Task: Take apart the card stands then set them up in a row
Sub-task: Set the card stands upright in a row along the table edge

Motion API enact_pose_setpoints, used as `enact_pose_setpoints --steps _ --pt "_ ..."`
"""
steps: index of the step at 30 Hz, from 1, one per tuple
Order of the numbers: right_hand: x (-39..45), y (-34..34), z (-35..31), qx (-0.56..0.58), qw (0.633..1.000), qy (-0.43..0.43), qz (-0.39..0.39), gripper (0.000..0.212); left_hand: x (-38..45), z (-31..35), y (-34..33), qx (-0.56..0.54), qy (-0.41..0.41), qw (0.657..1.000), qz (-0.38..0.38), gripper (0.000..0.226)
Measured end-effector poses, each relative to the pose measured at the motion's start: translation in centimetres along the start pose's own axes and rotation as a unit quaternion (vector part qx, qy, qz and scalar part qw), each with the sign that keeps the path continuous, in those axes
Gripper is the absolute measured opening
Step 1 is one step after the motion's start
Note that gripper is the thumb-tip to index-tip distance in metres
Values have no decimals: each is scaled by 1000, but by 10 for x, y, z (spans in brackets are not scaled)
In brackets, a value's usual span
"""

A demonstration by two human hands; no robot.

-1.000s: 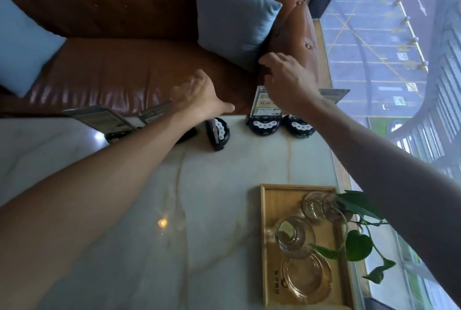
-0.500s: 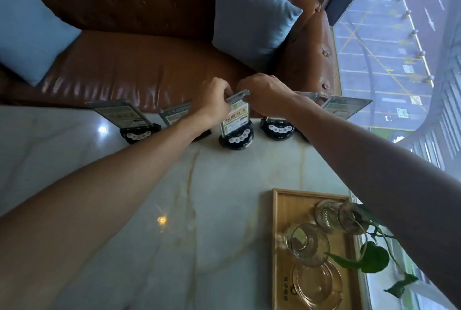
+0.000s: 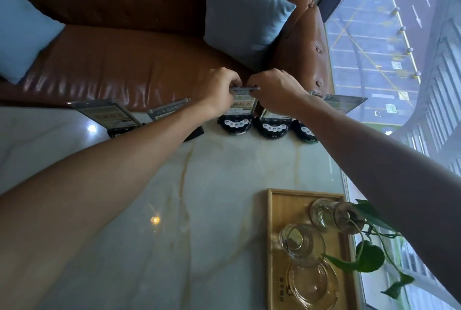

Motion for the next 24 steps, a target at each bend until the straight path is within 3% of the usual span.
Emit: enact_pose_setpoints --steps 24 --pt "-8 -4 -5 21 999 -37 -14 19 -5 -4 2 -25 6 999 -27 32"
Point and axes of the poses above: each hand's wrist, its own x-axis towards the middle knuckle, its own y-axis out of the back of the hand, z = x × y, the point moved 6 cm from there along x, towards the middle knuckle
